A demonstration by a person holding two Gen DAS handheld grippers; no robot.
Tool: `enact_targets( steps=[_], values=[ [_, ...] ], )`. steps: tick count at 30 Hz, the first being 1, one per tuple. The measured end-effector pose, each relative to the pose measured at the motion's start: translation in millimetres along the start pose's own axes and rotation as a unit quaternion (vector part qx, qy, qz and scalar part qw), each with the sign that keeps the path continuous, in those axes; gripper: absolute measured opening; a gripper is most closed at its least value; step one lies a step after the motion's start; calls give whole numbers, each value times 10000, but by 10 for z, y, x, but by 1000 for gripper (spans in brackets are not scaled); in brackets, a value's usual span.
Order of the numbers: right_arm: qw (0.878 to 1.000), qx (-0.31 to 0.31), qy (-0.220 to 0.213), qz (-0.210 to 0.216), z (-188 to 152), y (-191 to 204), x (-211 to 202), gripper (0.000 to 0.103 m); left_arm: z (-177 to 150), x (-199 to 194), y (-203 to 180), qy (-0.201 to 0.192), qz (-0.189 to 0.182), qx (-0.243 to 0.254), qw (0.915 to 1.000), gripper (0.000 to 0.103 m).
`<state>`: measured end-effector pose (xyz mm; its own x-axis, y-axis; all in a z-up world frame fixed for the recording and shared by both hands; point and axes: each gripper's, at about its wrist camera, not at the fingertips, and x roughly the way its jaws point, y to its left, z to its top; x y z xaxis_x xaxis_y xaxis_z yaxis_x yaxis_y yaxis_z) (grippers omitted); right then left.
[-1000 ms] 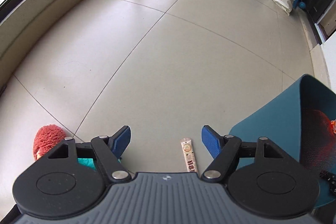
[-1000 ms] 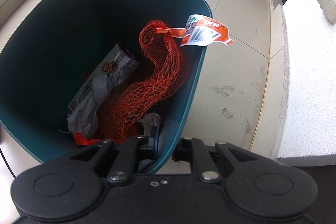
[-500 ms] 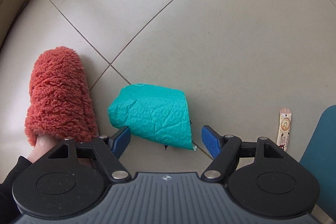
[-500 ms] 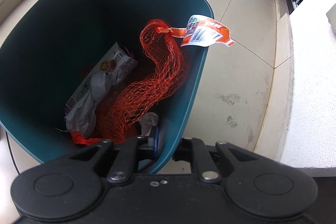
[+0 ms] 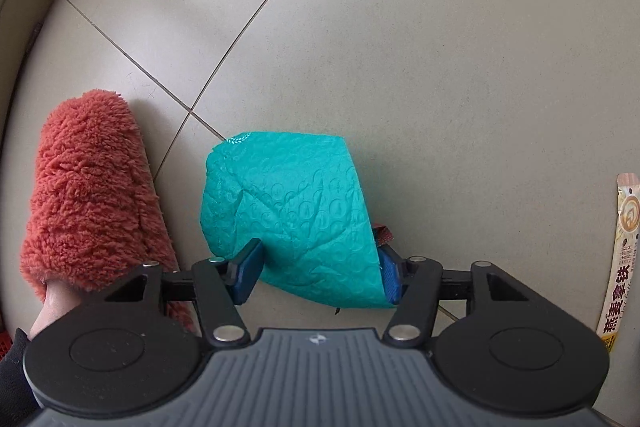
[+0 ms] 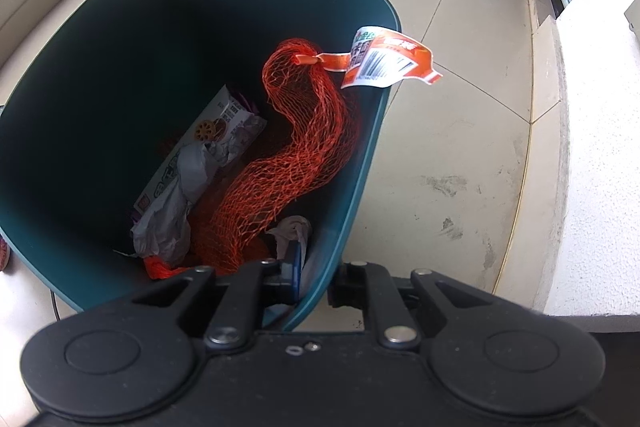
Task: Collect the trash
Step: 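Lift the teal foam sheet into the wastebasket and open the left gripper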
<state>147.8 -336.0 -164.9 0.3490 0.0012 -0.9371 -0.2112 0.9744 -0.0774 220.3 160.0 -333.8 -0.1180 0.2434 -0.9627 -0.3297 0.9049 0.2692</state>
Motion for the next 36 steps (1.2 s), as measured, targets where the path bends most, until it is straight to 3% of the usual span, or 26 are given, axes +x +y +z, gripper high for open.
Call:
enact_targets(
  steps=[4, 7, 15, 23, 29, 36],
  values=[
    [10000, 11, -15, -3, -5, 5, 10, 11, -43, -58, 19, -133, 31, -24, 9999, 32],
    [10000, 21, -32, 4, -13, 4, 9, 11, -56, -161, 43, -269, 106, -72, 9996, 23],
    [9999, 84, -76, 24, -22, -12, 8, 11, -97, -794, 111, -579, -580, -312, 9961, 9],
    [9998, 15, -192, -102, -65, -37, -14, 9, -356, -1779, -181, -1247, -1234, 78, 9845, 8],
    [9997, 70, -198, -91, -90, -82, -36, 8, -641, -2609, -459, -1791, -1828, 572, 9650, 8],
    [9997, 106, -190, -83, -33, -38, -51, 8, -1095, -3668, -878, -2507, -2548, 1292, 9250, 8]
  ],
)
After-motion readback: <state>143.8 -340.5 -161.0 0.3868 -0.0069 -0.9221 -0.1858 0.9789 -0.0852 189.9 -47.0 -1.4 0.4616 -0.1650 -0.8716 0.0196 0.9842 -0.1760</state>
